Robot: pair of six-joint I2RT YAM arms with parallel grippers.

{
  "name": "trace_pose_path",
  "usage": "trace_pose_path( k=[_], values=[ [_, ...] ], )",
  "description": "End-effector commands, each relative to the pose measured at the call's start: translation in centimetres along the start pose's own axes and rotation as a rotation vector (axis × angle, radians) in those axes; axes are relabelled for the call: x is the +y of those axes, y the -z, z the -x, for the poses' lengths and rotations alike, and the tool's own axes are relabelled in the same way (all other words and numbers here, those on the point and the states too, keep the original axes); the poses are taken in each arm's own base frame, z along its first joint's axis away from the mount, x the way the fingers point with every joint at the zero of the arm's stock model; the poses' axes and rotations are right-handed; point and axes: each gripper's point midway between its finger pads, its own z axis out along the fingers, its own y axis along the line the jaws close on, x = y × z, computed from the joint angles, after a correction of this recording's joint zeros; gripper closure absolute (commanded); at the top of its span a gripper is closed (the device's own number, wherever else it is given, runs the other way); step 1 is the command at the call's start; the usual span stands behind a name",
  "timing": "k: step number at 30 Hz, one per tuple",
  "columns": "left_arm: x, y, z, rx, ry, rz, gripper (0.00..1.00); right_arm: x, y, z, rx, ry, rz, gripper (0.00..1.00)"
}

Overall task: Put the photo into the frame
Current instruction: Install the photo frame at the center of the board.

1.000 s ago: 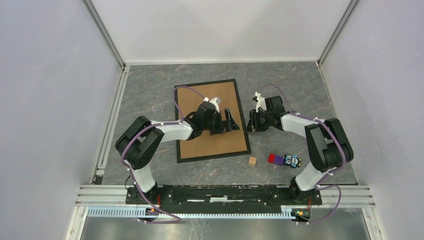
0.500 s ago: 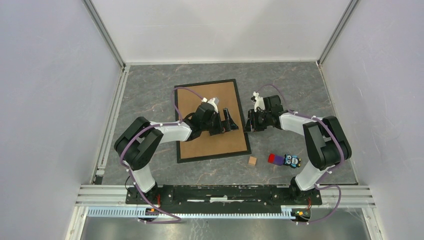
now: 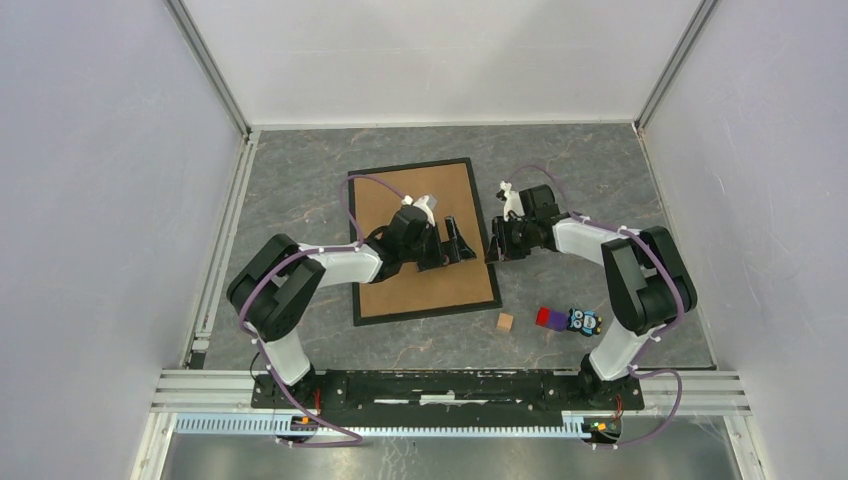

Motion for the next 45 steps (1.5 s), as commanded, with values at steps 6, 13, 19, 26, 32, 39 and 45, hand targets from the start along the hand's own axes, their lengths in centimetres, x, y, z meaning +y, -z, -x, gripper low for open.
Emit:
trace_pose_path(
  k=[6, 13, 19, 26, 32, 39, 45],
  values=[
    [1.4, 0.6, -0.2, -0.001, 0.031, 0.044, 0.0, -4.6, -2.1, -5.3, 0.214, 0.021, -0.285, 0.64],
    [1.6, 0.7, -0.1, -0.005, 0.04, 0.044, 0.0, -4.8, -2.3, -7.1, 0.289, 0.055, -0.348, 0.64],
    [1.6, 0.7, -0.2, -0.006, 0.043, 0.036, 0.0, -3.7, -2.0, -6.6, 0.303, 0.118, -0.307, 0.62],
    [1.5, 0.8, -0.1, -0.008, 0.043, 0.033, 0.0, 0.7, 0.7, 1.3, 0.086, 0.116, -0.134, 0.49],
    [1.5, 0.7, -0.2, -0.005, 0.045, 0.026, 0.0, 0.4, 1.5, 3.0, 0.044, 0.076, -0.138, 0.49],
    [1.5, 0.7, -0.2, -0.005, 0.045, 0.025, 0.0, 0.1, 0.9, 3.1, 0.062, 0.07, -0.147, 0.54],
    [1.5, 0.7, -0.2, -0.005, 0.049, 0.023, 0.0, 0.5, -0.2, 1.7, 0.101, 0.067, -0.115, 0.54]
  ],
)
